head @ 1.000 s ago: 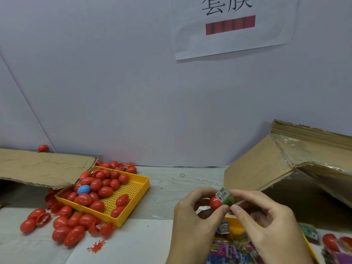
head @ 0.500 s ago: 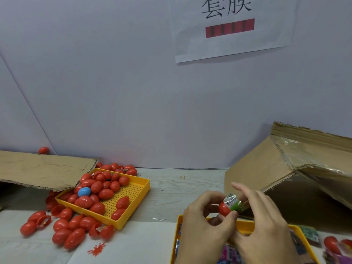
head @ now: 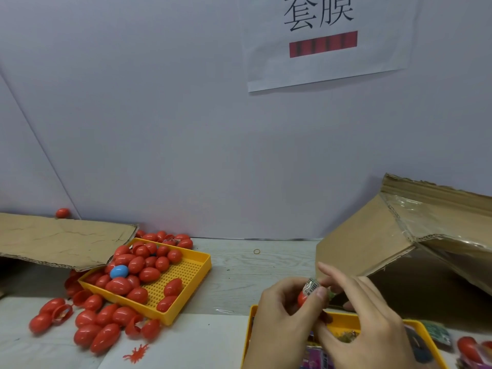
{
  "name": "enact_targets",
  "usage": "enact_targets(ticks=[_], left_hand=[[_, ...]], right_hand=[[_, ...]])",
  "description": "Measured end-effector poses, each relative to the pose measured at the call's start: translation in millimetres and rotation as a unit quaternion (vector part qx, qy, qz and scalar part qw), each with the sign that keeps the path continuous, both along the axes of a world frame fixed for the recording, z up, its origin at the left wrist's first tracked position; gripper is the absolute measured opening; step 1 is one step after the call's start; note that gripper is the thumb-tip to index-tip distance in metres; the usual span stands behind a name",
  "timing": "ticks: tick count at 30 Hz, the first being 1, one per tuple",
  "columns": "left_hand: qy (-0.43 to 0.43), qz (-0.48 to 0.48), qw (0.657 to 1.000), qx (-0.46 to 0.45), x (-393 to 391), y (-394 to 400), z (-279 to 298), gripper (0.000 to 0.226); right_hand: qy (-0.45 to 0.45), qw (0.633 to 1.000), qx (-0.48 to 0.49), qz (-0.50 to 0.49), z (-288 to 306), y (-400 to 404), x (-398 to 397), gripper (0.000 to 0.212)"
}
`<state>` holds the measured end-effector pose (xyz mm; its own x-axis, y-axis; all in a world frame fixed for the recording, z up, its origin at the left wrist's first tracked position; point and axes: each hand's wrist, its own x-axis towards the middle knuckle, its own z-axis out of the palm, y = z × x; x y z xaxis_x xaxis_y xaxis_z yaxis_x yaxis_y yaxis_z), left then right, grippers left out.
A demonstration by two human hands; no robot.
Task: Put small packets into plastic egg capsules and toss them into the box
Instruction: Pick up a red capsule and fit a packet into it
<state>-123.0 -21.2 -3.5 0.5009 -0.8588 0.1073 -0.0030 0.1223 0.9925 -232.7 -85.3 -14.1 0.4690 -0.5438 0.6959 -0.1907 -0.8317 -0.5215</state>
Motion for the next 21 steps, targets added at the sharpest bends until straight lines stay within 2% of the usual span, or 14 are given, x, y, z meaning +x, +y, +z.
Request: enact_targets(ticks=[6,13,21], left_hand=[[-0.01,-0.003,1.0,0.001,2.4,-0.7,-1.4,0.006],[-0.005,0.007,0.999,-0.039,4.4,-3.1,-2.3,0.015],[-0.007,0.038,0.999,-0.025,-0.4,-7.5,-7.3,0.019]], right_hand=[[-0.002,1.0,-0.002,-0.002,0.2,-2.1,-0.5,0.09],[-0.011,1.0,0.006,-0.002,2.0,-1.5,-0.4,0.086],[-0.006,0.999,0.035,-0.027,0.2,-2.8,-1.2,0.078]])
